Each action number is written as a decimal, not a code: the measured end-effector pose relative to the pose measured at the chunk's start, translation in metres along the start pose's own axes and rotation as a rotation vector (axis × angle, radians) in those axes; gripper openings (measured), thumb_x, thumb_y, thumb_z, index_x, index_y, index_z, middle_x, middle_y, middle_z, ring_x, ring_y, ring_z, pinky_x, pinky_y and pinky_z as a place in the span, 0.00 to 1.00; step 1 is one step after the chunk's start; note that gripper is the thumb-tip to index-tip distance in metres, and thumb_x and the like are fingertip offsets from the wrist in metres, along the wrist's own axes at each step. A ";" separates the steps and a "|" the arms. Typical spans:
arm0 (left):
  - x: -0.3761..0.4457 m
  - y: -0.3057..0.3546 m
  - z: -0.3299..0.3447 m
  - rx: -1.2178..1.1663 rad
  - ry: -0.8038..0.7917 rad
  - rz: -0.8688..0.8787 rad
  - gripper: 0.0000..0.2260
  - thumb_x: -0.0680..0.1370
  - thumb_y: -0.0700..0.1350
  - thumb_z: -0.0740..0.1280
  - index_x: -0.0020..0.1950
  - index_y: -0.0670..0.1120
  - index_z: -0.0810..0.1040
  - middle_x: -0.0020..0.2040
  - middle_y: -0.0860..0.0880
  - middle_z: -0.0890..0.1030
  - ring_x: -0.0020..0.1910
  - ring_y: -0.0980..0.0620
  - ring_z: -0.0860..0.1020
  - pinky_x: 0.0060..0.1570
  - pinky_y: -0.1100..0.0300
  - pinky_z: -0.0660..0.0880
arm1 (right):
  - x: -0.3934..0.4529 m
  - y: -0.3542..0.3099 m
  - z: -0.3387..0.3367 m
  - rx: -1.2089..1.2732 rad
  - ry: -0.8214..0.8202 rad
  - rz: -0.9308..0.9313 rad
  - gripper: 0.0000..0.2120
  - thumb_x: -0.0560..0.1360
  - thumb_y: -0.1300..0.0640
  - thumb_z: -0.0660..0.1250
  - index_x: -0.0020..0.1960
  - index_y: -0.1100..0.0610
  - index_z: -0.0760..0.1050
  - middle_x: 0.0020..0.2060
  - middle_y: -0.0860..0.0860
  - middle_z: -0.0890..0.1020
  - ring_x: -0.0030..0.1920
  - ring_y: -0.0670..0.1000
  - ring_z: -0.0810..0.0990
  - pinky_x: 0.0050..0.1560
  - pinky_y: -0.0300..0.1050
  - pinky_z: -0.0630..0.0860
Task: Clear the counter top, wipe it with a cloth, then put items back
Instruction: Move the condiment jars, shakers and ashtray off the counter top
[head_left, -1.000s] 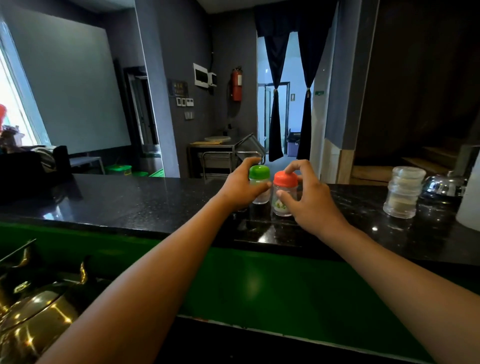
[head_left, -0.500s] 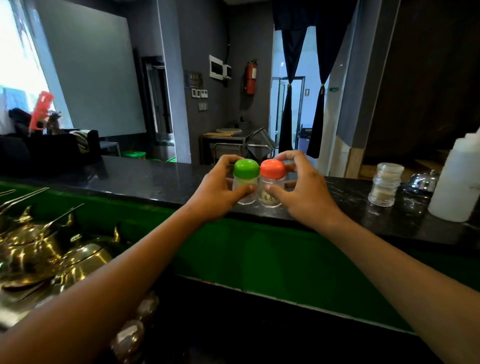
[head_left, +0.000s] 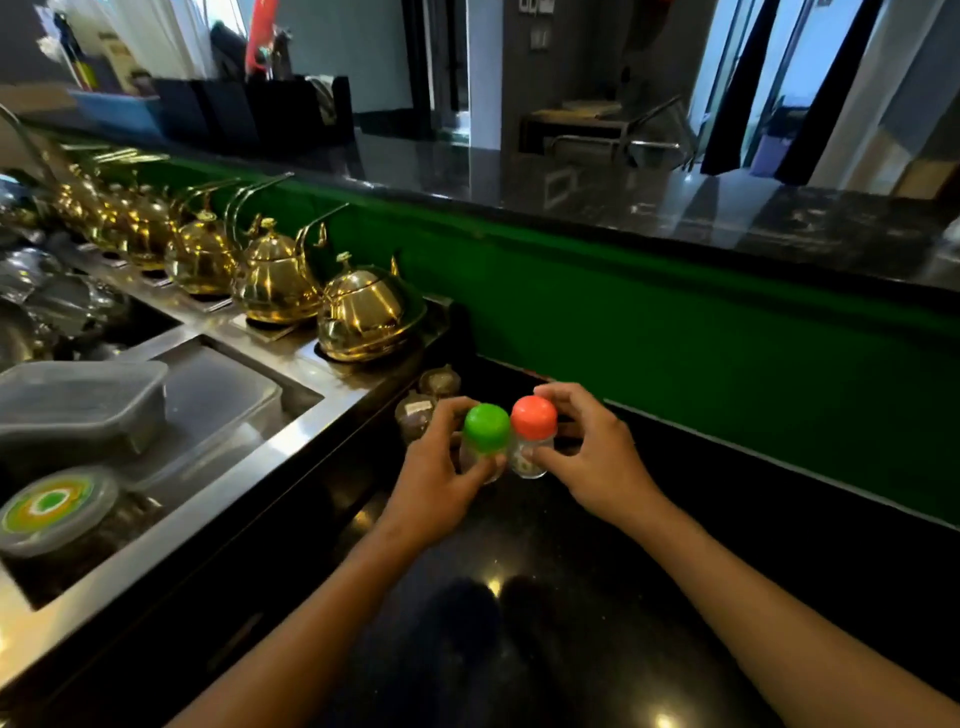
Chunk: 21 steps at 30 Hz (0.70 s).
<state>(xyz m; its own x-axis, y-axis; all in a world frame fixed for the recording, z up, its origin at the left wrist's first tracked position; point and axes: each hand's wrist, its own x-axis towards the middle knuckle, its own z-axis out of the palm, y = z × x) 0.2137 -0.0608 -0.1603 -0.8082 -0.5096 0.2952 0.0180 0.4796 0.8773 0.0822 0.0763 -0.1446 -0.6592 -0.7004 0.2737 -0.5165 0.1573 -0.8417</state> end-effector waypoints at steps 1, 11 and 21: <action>-0.014 -0.016 0.001 -0.003 0.023 -0.042 0.22 0.73 0.39 0.75 0.63 0.48 0.71 0.52 0.55 0.80 0.50 0.62 0.79 0.48 0.69 0.76 | -0.006 0.010 0.018 0.003 -0.017 0.027 0.26 0.66 0.62 0.77 0.60 0.48 0.74 0.54 0.41 0.80 0.54 0.40 0.79 0.56 0.42 0.77; -0.077 -0.138 0.001 0.012 0.267 -0.297 0.22 0.72 0.39 0.75 0.63 0.50 0.72 0.54 0.56 0.79 0.53 0.62 0.78 0.52 0.67 0.75 | -0.023 0.068 0.157 0.024 -0.095 0.239 0.24 0.67 0.61 0.76 0.55 0.42 0.71 0.50 0.42 0.81 0.50 0.41 0.80 0.53 0.49 0.80; -0.064 -0.173 -0.005 0.071 0.513 -0.401 0.26 0.74 0.43 0.73 0.71 0.51 0.71 0.65 0.52 0.70 0.66 0.53 0.72 0.66 0.55 0.71 | 0.010 0.084 0.205 -0.052 -0.099 0.152 0.26 0.70 0.62 0.72 0.64 0.46 0.70 0.58 0.47 0.75 0.57 0.45 0.76 0.57 0.45 0.76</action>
<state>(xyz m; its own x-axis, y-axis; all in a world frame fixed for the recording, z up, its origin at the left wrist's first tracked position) 0.2652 -0.1151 -0.3287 -0.3599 -0.9266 0.1087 -0.2800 0.2184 0.9348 0.1445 -0.0603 -0.3085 -0.6765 -0.7302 0.0958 -0.4440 0.3006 -0.8441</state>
